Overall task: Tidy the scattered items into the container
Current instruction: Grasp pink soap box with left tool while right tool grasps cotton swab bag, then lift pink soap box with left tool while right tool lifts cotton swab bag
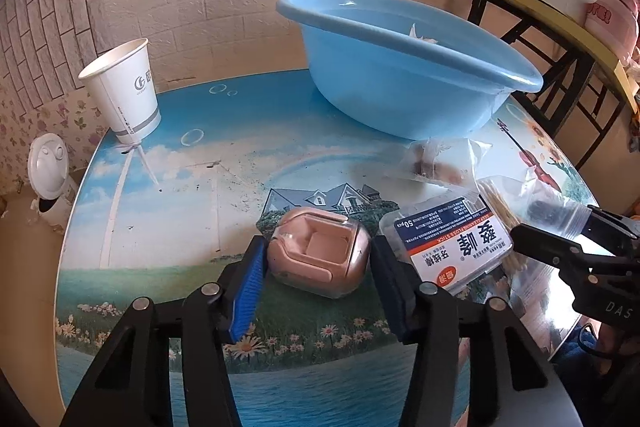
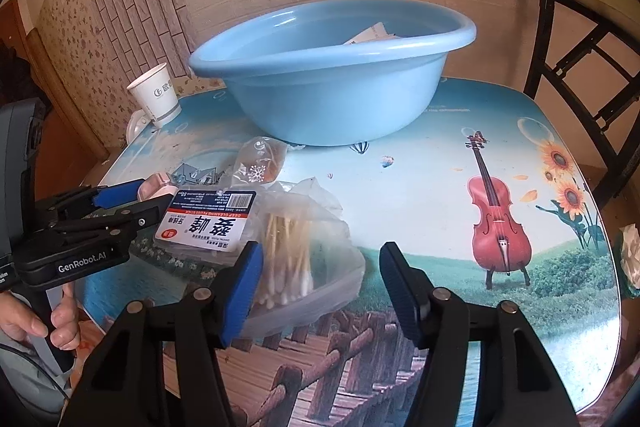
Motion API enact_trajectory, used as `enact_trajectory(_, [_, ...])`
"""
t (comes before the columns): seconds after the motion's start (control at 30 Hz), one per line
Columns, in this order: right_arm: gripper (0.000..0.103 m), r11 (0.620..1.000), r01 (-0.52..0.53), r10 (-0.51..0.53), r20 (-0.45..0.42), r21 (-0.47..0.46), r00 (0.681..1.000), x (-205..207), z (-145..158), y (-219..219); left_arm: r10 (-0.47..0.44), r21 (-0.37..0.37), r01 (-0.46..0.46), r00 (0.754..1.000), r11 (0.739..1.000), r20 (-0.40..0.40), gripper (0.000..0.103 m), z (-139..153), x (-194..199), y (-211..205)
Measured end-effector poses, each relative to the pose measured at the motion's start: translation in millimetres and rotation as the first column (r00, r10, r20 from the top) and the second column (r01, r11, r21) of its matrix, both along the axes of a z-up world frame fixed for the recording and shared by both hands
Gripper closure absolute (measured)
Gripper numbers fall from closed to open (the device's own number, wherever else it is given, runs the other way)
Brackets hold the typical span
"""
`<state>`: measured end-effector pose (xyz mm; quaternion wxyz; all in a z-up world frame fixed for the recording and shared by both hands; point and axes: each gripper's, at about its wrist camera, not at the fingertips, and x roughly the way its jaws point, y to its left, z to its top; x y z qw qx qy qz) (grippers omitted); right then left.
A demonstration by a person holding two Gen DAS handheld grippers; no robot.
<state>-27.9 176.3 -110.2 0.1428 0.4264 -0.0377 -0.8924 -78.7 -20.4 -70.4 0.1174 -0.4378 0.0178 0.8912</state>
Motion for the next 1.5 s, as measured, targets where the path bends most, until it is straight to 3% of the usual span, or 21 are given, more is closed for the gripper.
enact_trajectory(0.1, [0.068,1.000,-0.009,0.009,0.001,-0.022,1.000,-0.4,-1.5,0.7,0.002,-0.012,-0.002,1.000,1.000,-0.005,0.054,0.1,2.3,0.8])
enact_trajectory(0.4, [0.075,1.000,0.024,-0.023,-0.022,0.020,0.999,6.2,3.8,6.9,0.058,-0.016,-0.058,0.998,0.998,0.000,0.054,0.3,9.1,-8.2])
enact_trajectory(0.8, [0.076,0.995,0.088,-0.088,-0.015,0.038,0.996,13.7,6.9,25.3,0.136,0.012,-0.136,0.991,0.991,0.003,0.054,0.0,25.3,-23.0])
enact_trajectory(1.03, [0.074,0.994,0.100,-0.099,0.020,-0.053,0.995,12.3,1.1,38.1,0.135,0.006,-0.135,0.991,0.991,-0.007,0.054,-0.7,25.7,-18.4])
enact_trajectory(1.1, [0.069,0.993,0.101,-0.100,0.026,-0.053,0.995,12.5,0.0,37.6,0.131,0.006,-0.131,0.991,0.991,-0.008,0.054,-0.9,26.2,-17.1])
enact_trajectory(1.5, [0.065,0.996,0.086,-0.086,0.015,-0.016,0.996,10.8,-1.3,26.1,0.126,-0.003,-0.126,0.992,0.992,-0.020,0.053,-1.8,22.9,-8.8])
